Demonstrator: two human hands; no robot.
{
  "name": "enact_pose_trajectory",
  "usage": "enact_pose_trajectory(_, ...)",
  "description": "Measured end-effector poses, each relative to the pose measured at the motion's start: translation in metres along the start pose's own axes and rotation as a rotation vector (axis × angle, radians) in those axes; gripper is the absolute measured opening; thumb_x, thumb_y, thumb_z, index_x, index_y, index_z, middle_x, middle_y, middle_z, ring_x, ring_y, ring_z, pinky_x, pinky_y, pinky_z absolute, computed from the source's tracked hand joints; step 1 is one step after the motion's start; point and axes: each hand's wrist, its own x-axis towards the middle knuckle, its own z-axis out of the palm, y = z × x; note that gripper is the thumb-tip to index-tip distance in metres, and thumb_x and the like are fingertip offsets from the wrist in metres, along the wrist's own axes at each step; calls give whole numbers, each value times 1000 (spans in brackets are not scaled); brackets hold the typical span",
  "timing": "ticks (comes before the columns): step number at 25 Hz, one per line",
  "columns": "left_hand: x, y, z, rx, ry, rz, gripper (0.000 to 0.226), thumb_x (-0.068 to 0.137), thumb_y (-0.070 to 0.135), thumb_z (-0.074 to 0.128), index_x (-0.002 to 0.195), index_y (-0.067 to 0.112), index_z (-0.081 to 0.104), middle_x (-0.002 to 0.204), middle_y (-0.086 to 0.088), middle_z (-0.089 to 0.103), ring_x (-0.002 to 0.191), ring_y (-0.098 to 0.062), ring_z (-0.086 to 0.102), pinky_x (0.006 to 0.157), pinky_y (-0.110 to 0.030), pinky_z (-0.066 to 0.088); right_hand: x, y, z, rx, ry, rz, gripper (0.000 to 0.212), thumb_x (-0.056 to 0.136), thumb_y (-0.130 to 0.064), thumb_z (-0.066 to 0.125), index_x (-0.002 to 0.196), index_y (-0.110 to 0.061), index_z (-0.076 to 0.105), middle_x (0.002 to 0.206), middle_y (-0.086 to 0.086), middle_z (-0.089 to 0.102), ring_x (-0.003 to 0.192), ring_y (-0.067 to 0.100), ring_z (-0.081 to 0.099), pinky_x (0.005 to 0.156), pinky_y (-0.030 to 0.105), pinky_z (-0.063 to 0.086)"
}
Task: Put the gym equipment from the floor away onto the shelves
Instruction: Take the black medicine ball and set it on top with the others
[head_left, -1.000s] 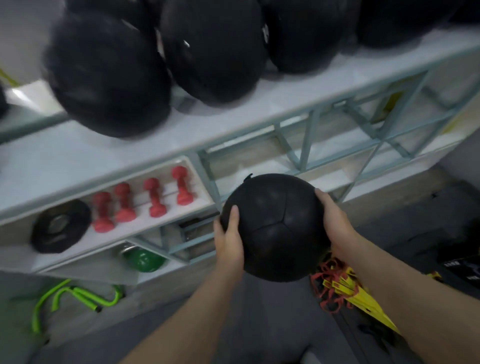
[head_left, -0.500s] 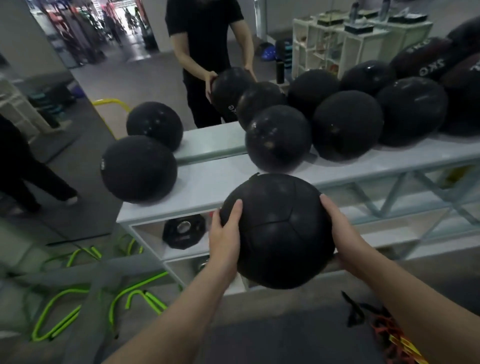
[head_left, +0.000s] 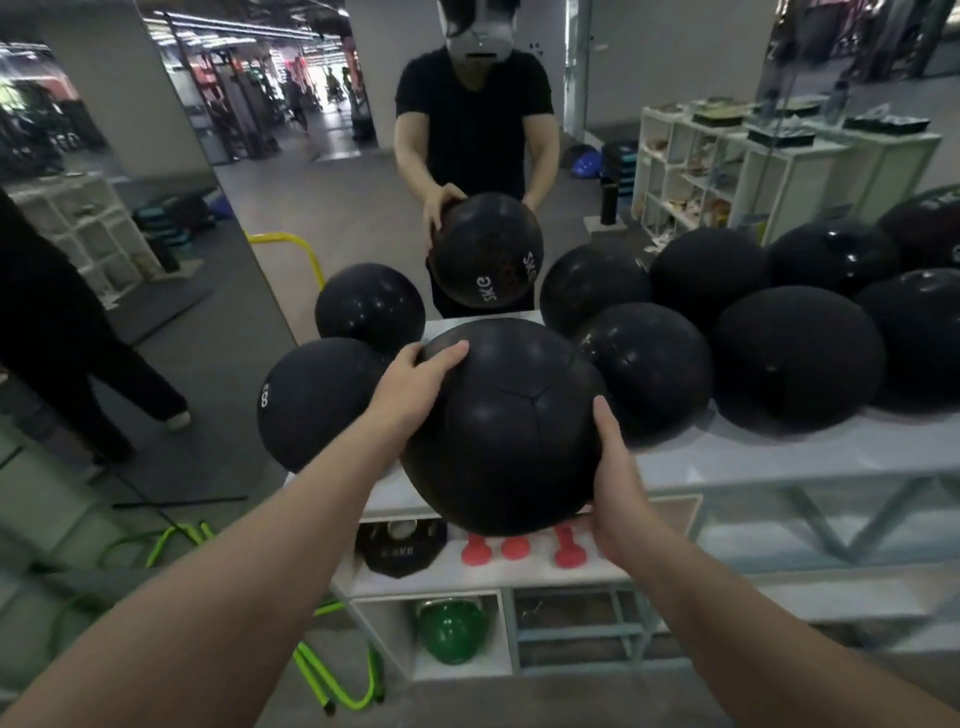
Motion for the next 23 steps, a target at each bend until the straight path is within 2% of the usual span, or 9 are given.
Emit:
enact_pose_trajectory(4, 68, 15, 1, 129, -33, -7, 73, 80, 61, 65, 140, 23, 48, 118, 5, 59, 102, -18, 58, 93, -39, 47, 39, 4, 26, 110, 9, 88, 136, 33, -94, 67, 153, -38, 30, 147, 1, 51, 130, 33, 51, 107, 62, 42)
enact_pose_trajectory(7, 112, 9, -3, 168, -125, -68, 80, 69, 67, 68, 134, 23, 56, 123, -3, 66, 104, -23, 65, 99, -43, 50, 58, 8, 45, 163, 12, 152, 142, 33, -91, 71, 155, -38, 22, 151, 2, 48, 131, 35, 50, 104, 63, 44)
enact_pose_trajectory(8, 123, 5, -4, 173, -165, -101, 83, 64, 70, 68, 133, 24, 59, 124, -4, 68, 104, -25, 67, 100, -45, 50, 60, 8, 48, 167, 19, 156, 138, 39, -89, 71, 156, -37, 19, 153, 3, 45, 133, 36, 48, 105, 64, 42)
enact_pose_trajectory(10, 136, -1, 0, 178, -212, -114, 82, 68, 73, 63, 134, 24, 58, 127, -3, 67, 109, -25, 66, 102, -44, 49, 71, 7, 49, 155, 62, 165, 119, 61, -82, 68, 157, -38, 12, 156, 5, 39, 136, 39, 45, 105, 67, 41)
enact_pose_trajectory(12, 146, -3, 3, 255, -173, -38, 82, 77, 74, 53, 143, 26, 51, 143, -1, 55, 127, -25, 54, 112, -44, 40, 77, 1, 49, 134, 69, 185, 111, 67, -77, 68, 156, -42, 11, 157, 4, 37, 134, 40, 47, 97, 69, 46)
enact_pose_trajectory(14, 148, -2, 8, 379, -143, 119, 78, 83, 71, 45, 147, 27, 45, 155, 0, 41, 144, -27, 35, 120, -46, 26, 80, -6, 52, 93, 51, 188, 119, 59, -81, 69, 156, -42, 13, 156, 2, 39, 130, 40, 50, 88, 70, 50)
enact_pose_trajectory(16, 146, -1, 12, 479, -160, 231, 74, 86, 70, 42, 148, 29, 44, 157, 1, 37, 148, -26, 27, 120, -49, 23, 82, -10, 54, 40, 42, 200, 126, 49, -87, 68, 156, -41, 17, 154, 3, 43, 128, 40, 52, 85, 67, 52)
enact_pose_trajectory(20, 148, -3, 8, 569, -192, 265, 81, 82, 76, 36, 149, 31, 41, 158, 2, 36, 148, -26, 26, 119, -52, 25, 81, -11, 56, -85, 89, 199, 128, 49, -92, 61, 157, -39, 17, 159, 3, 38, 139, 40, 42, 100, 69, 42)
enact_pose_trajectory(23, 150, -1, 10, 579, -205, 271, 80, 84, 75, 36, 149, 30, 40, 158, 1, 36, 147, -27, 27, 119, -51, 26, 74, -18, 51, -205, 140, 172, 122, 56, -91, 57, 156, -30, 27, 159, 3, 39, 142, 35, 38, 108, 67, 35)
